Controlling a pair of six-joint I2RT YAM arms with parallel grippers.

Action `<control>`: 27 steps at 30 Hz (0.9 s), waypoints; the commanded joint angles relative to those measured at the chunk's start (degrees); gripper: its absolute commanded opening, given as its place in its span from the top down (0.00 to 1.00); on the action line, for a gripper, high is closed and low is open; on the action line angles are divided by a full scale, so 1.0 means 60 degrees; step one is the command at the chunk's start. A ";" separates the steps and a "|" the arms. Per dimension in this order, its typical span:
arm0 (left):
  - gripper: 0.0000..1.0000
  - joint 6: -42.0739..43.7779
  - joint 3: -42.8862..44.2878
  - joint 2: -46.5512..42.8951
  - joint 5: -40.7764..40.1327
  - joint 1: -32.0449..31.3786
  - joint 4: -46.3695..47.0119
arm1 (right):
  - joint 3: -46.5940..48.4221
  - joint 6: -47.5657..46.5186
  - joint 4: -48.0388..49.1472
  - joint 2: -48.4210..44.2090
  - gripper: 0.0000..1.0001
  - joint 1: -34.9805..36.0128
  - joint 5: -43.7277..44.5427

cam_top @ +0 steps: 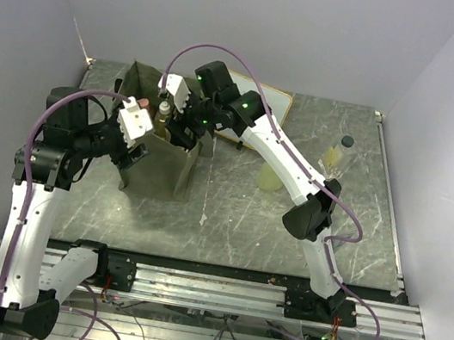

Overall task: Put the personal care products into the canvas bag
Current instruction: Place the care product at the center of the board.

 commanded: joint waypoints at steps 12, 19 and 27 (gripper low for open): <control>0.28 -0.3367 0.1084 -0.0292 -0.0018 0.0092 0.1809 | 0.0868 0.0310 0.1587 -0.2388 1.00 0.0016 0.0156; 0.28 -0.4667 0.1664 0.0218 -0.0971 0.0089 0.2478 | 0.1102 0.0601 0.1919 -0.3160 1.00 0.0014 0.0513; 0.24 -0.5372 0.1995 0.0883 -0.0891 0.0085 0.3104 | 0.0196 0.0518 0.2046 -0.4513 1.00 0.0001 0.1038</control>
